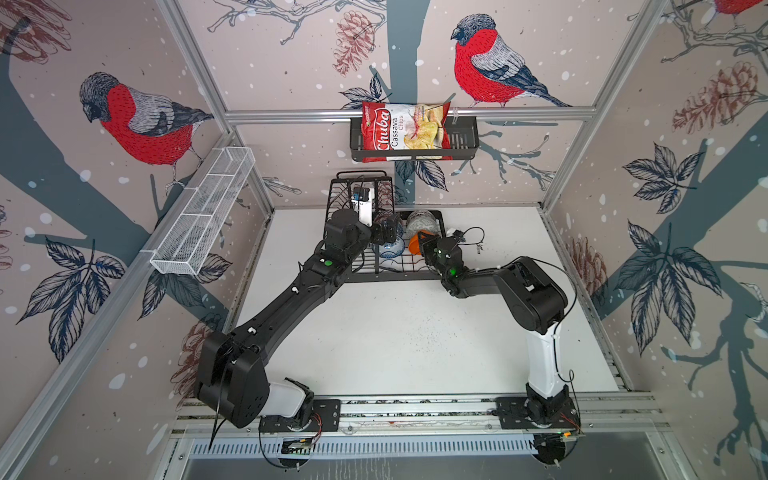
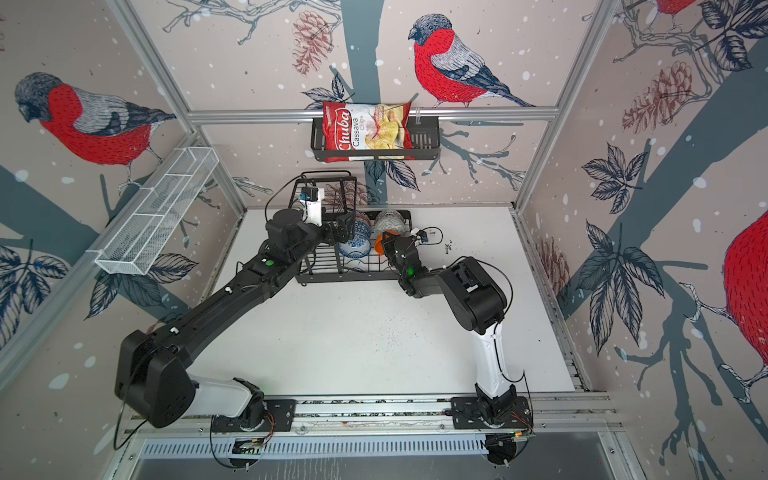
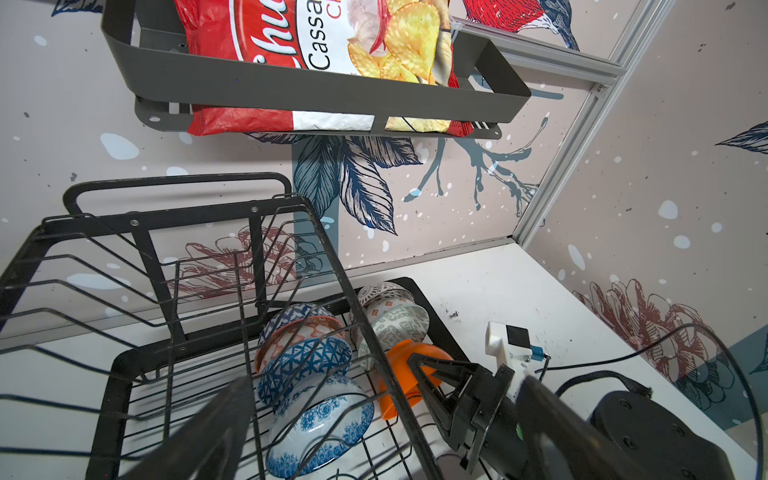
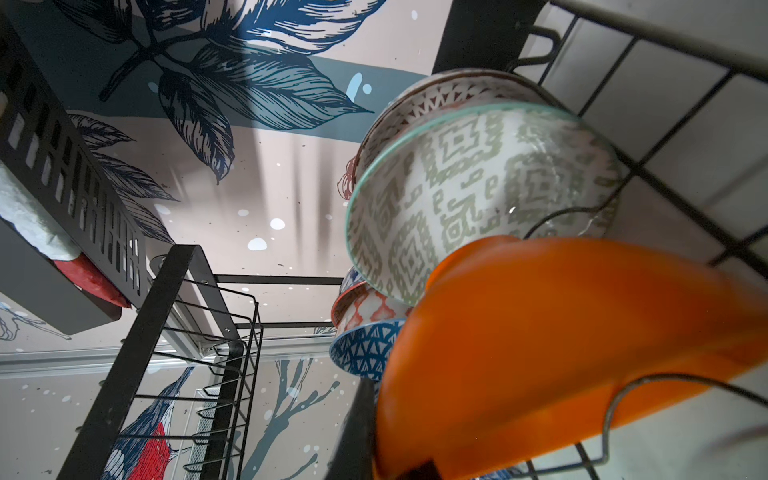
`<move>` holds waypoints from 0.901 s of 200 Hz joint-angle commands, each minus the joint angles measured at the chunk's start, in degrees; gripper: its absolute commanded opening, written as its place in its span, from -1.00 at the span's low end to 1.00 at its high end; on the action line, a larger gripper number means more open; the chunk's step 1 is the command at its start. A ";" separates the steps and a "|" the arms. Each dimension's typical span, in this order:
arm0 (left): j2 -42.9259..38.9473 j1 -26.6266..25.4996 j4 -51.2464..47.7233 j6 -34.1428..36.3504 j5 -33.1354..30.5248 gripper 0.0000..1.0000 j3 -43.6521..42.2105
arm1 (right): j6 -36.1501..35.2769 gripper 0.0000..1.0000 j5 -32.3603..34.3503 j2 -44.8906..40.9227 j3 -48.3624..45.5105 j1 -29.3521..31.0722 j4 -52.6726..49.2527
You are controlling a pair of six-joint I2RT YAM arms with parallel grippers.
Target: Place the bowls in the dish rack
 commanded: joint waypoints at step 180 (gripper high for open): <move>-0.03 0.88 1.08 -0.88 0.55 0.97 0.03 | 1.21 -0.60 0.42 -3.59 1.69 -0.31 -11.35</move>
